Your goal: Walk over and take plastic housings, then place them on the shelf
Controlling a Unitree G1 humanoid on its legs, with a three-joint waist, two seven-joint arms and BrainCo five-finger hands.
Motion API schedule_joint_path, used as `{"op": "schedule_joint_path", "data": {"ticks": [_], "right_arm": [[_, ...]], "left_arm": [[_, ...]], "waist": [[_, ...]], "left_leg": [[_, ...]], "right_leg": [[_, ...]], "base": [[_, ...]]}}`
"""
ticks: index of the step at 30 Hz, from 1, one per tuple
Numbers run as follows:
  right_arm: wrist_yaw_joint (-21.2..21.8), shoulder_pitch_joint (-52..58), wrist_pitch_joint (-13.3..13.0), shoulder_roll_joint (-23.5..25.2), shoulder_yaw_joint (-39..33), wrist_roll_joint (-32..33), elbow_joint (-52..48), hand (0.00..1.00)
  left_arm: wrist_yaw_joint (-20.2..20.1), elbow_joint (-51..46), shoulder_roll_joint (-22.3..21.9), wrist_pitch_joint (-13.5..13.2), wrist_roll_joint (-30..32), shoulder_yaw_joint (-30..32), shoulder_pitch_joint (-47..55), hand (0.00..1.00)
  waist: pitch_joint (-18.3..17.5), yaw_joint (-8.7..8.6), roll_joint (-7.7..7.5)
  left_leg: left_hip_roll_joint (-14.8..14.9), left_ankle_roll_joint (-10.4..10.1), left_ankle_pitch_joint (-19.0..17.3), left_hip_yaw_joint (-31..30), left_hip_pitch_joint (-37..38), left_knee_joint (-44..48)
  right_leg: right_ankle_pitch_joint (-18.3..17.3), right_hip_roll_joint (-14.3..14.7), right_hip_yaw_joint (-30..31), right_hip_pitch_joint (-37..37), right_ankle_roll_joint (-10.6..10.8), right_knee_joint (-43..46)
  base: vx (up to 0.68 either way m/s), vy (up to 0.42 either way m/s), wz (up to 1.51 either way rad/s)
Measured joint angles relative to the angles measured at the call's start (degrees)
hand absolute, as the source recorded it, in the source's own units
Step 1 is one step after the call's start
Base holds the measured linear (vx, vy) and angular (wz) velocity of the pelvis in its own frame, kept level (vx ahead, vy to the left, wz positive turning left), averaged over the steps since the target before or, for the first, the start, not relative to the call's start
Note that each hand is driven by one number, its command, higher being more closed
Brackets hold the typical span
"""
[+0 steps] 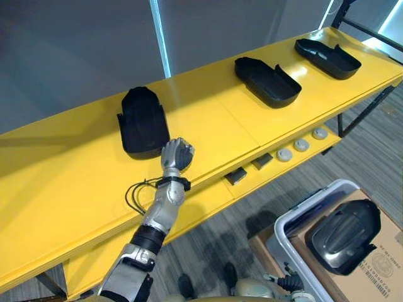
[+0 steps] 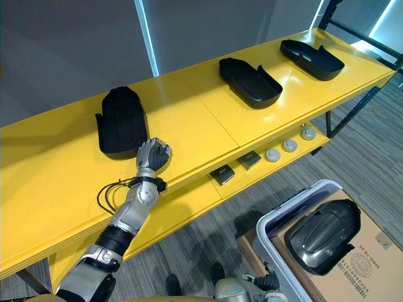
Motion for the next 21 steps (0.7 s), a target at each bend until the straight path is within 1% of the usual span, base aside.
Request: {"op": "schedule_joint_path", "data": {"ticks": [1, 2, 3, 4, 5, 6, 7, 8, 9, 10, 11, 12, 13, 14, 16, 17, 18, 19, 20, 21], "right_arm": [[0.0, 0.2, 0.0, -0.1, 0.0, 0.0, 0.0, 0.00], [0.0, 0.4, 0.1, -0.2, 0.0, 0.1, 0.1, 0.00], [0.0, 0.5, 0.1, -0.2, 0.0, 0.2, 0.1, 0.00], [0.0, 0.7, 0.1, -0.3, 0.0, 0.7, 0.1, 0.00], [0.0, 0.8, 0.1, -0.4, 0.0, 0.9, 0.3, 0.00], [0.1, 0.7, 0.1, -0.5, 0.0, 1.0, 0.8, 0.00], [0.1, 0.7, 0.1, -0.5, 0.0, 1.0, 1.0, 0.00], [0.1, 0.6, 0.1, -0.6, 0.0, 1.0, 1.5, 0.00], [0.1, 0.6, 0.1, -0.8, 0.0, 1.0, 2.6, 0.00], [0.1, 0.6, 0.1, -0.9, 0.0, 1.1, 3.0, 0.00], [0.1, 0.6, 0.1, -0.9, 0.0, 1.1, 3.7, 0.00], [0.1, 0.6, 0.1, -1.0, 0.0, 1.2, 4.6, 0.00], [0.1, 0.6, 0.1, -1.0, 0.0, 1.2, 4.9, 0.00], [0.1, 0.5, 0.1, -1.0, 0.0, 1.2, 4.9, 0.00], [-0.1, 0.7, 0.1, -0.9, -0.2, 1.2, 4.9, 0.00], [-0.1, 0.7, 0.1, -0.8, -0.3, 1.2, 4.8, 0.00], [-0.3, 0.8, 0.1, -0.4, -1.0, 1.2, 4.2, 0.00], [-0.7, 0.8, 0.1, 0.3, -1.6, 1.2, 3.1, 0.00], [-0.9, 0.8, 0.1, 0.5, -1.6, 1.2, 2.3, 0.00], [-1.0, 0.8, 0.2, 1.0, -1.6, 1.2, 0.7, 0.00]], "left_arm": [[0.0, -2.3, 0.0, -0.5, -0.3, -0.1, 0.1, 1.00], [0.5, -7.5, 0.2, -1.7, -1.4, 0.3, 0.8, 1.00], [1.2, -11.6, 0.5, -2.9, -2.3, 1.1, 1.9, 1.00], [1.6, -16.2, 0.7, -4.6, -3.7, 2.3, 3.1, 1.00], [2.1, -18.2, 0.7, -5.6, -4.1, 3.3, 3.9, 1.00], [3.4, -22.0, 0.7, -7.3, -6.0, 7.1, 6.0, 1.00], [3.9, -23.2, 0.7, -7.7, -6.8, 9.0, 6.9, 1.00], [4.9, -24.9, 0.6, -8.3, -8.6, 13.4, 8.8, 1.00], [6.1, -25.6, 0.3, -8.9, -10.3, 17.8, 10.5, 1.00], [6.8, -25.9, 0.1, -8.9, -11.2, 20.1, 11.5, 1.00], [8.4, -26.2, -0.3, -9.2, -13.2, 23.4, 13.1, 1.00], [10.0, -26.2, -1.3, -9.9, -15.5, 28.0, 15.8, 1.00], [12.1, -26.2, -2.6, -10.1, -17.6, 32.7, 19.0, 1.00], [13.3, -26.0, -3.4, -10.1, -18.7, 34.8, 20.8, 1.00], [16.3, -21.9, -6.3, -10.1, -23.6, 41.5, 27.3, 1.00], [16.6, -20.2, -6.7, -10.1, -24.7, 42.6, 28.9, 1.00], [17.1, -16.4, -6.8, -10.0, -26.3, 43.5, 30.9, 1.00], [16.9, -8.7, -6.8, -9.7, -29.6, 43.7, 33.5, 1.00], [16.2, -5.5, -6.9, -9.4, -31.3, 43.6, 34.2, 1.00], [13.9, 1.0, -7.1, -8.1, -33.8, 42.9, 35.5, 1.00]], "waist": [[0.0, 0.69, 0.04], [0.0, 1.31, 0.07], [0.0, 1.58, 0.10], [-0.1, 2.15, 0.18], [-0.1, 2.18, 0.20], [-0.1, 2.25, 0.20], [-0.2, 2.33, 0.22], [-0.2, 2.65, 0.22], [-0.3, 3.75, 0.23], [-0.3, 4.16, 0.22], [-0.5, 4.42, 0.14], [-0.9, 5.12, 0.12], [-1.4, 5.78, -0.06], [-1.5, 6.32, -0.18], [-2.4, 7.53, -0.90], [-2.7, 7.84, -1.10], [-2.9, 8.33, -1.38], [-3.2, 8.68, -1.81], [-3.3, 8.69, -2.00], [-3.6, 8.70, -2.41]], "left_leg": [[0.0, 0.0, 0.0, -0.1, 0.0, 0.0], [0.0, 0.0, 0.0, -0.5, 0.0, 0.0], [0.0, 0.0, 0.0, -0.7, 0.0, 0.0], [-0.1, 0.0, 0.0, -1.1, 0.0, 0.0], [-0.1, 0.0, 0.1, -1.5, 0.0, 0.0], [-0.3, -0.1, 0.2, -2.6, 0.2, 0.0], [-0.3, -0.1, 0.3, -3.0, 0.3, 0.0], [-0.4, -0.2, 0.4, -3.7, 0.6, 0.0], [-0.5, -0.2, 0.5, -4.1, 0.9, 0.0], [-0.6, -0.2, 0.5, -4.6, 1.0, 0.0], [-0.7, -0.2, 0.6, -5.6, 0.9, 0.0], [-0.8, -0.2, 0.5, -6.4, 0.5, 0.0], [-0.8, -0.3, 0.5, -6.9, 0.3, 0.0], [-0.8, -0.5, 0.3, -7.1, 0.1, 0.0], [-0.9, -0.2, 0.1, -8.2, 0.2, 0.0], [-1.0, -0.2, 0.2, -8.4, 0.1, 0.0], [-1.0, -0.2, 0.3, -8.5, 0.2, 0.0], [-1.0, -0.1, 0.4, -9.2, 0.1, 0.0], [-1.0, 0.0, 0.3, -9.2, 0.1, 0.0], [-0.9, 0.0, 0.3, -9.0, 0.1, 0.0]], "right_leg": [[0.0, 0.0, 0.0, 0.0, 0.0, 0.0], [0.0, 0.0, -0.2, 0.1, 0.0, 0.0], [0.0, 0.0, -0.3, 0.2, 0.0, 0.0], [0.0, -0.1, -0.7, 0.3, 0.0, 0.0], [0.0, -0.1, -1.0, 0.5, -0.1, 0.0], [-0.2, -0.2, -2.0, 1.2, -0.2, 0.0], [-0.2, -0.2, -2.5, 1.4, -0.2, 0.0], [-0.4, -0.3, -3.2, 2.0, -0.2, 0.0], [-0.5, -0.3, -3.5, 2.6, -0.2, 0.0], [-0.7, -0.4, -3.8, 2.9, -0.2, 0.0], [-0.9, -0.5, -4.7, 3.2, -0.2, 0.1], [-1.0, -0.5, -5.5, 3.3, -0.2, 0.1], [-1.1, -0.5, -6.0, 3.3, -0.2, 0.1], [-1.1, -0.5, -6.1, 3.5, -0.2, 0.1], [-1.5, -0.6, -7.0, 4.0, -0.3, 0.1], [-1.6, -0.6, -7.2, 4.0, -0.3, 0.1], [-1.8, -0.6, -7.7, 4.2, -0.2, 0.4], [-2.7, -0.7, -8.6, 4.1, -0.1, 1.4], [-2.9, -0.8, -9.1, 4.1, 0.0, 1.7], [-3.4, -1.0, -9.5, 4.1, 0.1, 2.2]], "base": [[-0.02, -0.014, 0.11], [-0.01, -0.011, 0.06], [-0.01, -0.015, 0.12], [0.00, -0.009, 0.13], [0.00, -0.016, 0.29], [0.00, -0.015, 0.31], [-0.01, -0.020, 0.39], [-0.02, -0.017, 0.27], [-0.03, -0.017, 0.28], [-0.04, -0.017, 0.32], [-0.06, -0.017, 0.42], [-0.07, -0.019, 0.43], [-0.06, -0.014, 0.28], [-0.05, -0.015, 0.18], [-0.04, -0.015, 0.21], [-0.02, -0.014, 0.23], [-0.02, -0.018, 0.30], [-0.02, -0.020, 0.33], [-0.03, -0.016, 0.36], [-0.02, -0.007, 0.21]]}}
